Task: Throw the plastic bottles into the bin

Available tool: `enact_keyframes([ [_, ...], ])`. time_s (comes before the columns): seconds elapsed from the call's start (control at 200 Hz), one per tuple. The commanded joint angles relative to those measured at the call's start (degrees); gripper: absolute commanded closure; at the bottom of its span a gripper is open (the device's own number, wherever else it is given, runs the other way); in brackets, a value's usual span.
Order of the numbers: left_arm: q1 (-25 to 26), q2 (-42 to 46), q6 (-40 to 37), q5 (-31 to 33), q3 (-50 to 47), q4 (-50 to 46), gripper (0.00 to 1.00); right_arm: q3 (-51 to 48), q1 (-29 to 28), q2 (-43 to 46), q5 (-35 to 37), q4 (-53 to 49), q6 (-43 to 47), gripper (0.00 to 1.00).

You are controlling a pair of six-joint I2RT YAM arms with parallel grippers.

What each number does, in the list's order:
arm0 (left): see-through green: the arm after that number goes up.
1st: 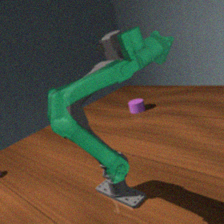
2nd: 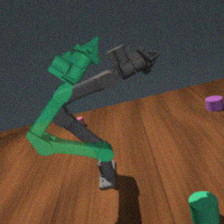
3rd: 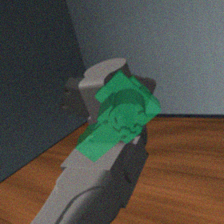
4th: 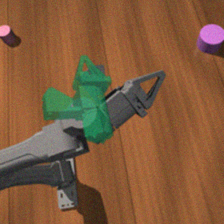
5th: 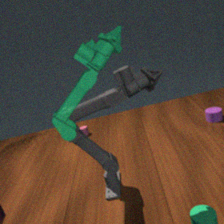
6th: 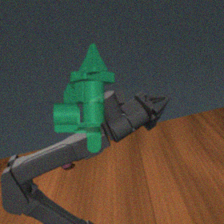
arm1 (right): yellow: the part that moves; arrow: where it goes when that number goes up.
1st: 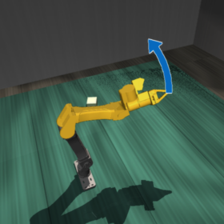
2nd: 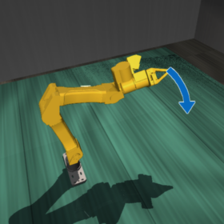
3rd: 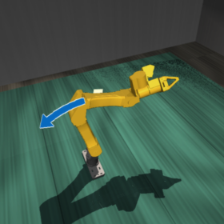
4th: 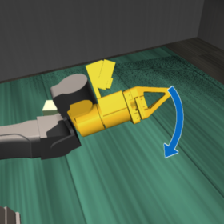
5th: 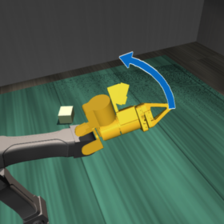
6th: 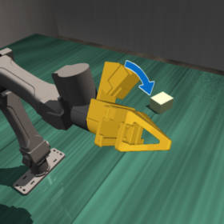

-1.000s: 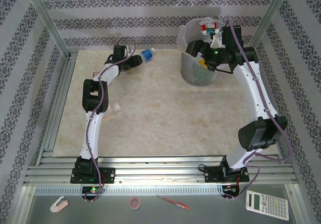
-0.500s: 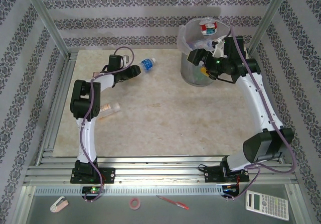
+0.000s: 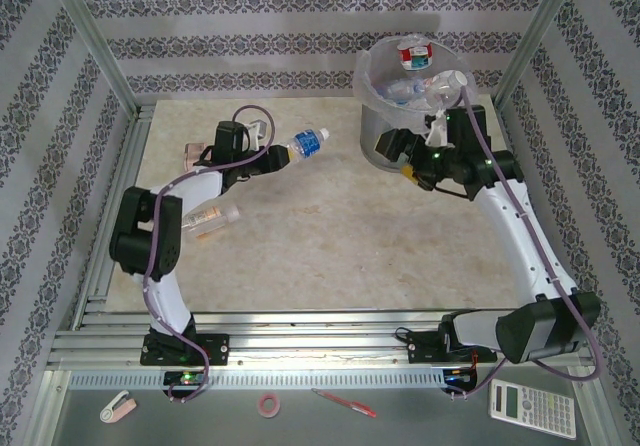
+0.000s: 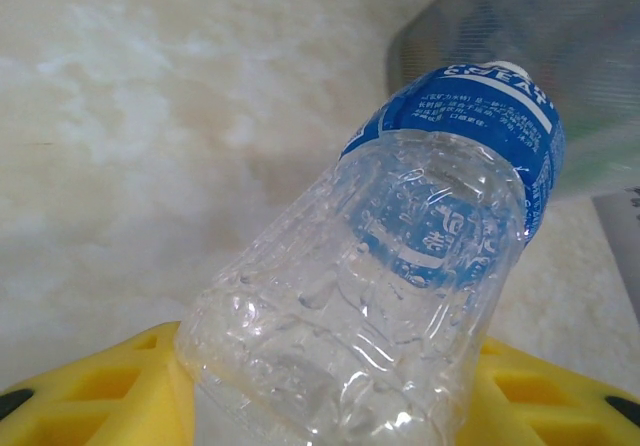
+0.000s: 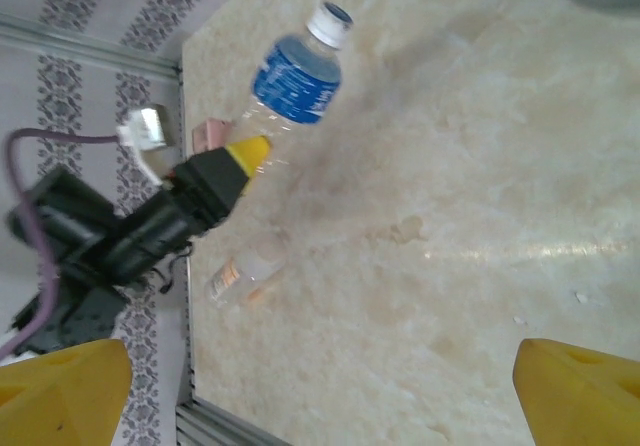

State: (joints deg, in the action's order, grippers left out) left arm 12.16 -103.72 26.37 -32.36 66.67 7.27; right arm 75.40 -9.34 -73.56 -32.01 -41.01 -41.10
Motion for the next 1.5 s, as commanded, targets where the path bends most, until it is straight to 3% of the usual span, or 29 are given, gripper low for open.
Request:
enact_keyframes([
  [0.0,2.6,5.6,-2.3,-1.6,-1.7,-1.1,0.71,-4.1,-1.5,1.8,0.6,2.4,-2.6,0.02],
  [0.565,10.5,16.1,-2.4,-0.8,-4.1,-8.9,0.73,-14.3,-10.0,0.1,4.1,15.7,-13.4,0.02],
  [1.494,15.2,20.2,-0.2,2.7,-8.1,-8.5,0.74,-10.6,-15.7,-11.6,12.3,31.4,-23.4,0.02],
])
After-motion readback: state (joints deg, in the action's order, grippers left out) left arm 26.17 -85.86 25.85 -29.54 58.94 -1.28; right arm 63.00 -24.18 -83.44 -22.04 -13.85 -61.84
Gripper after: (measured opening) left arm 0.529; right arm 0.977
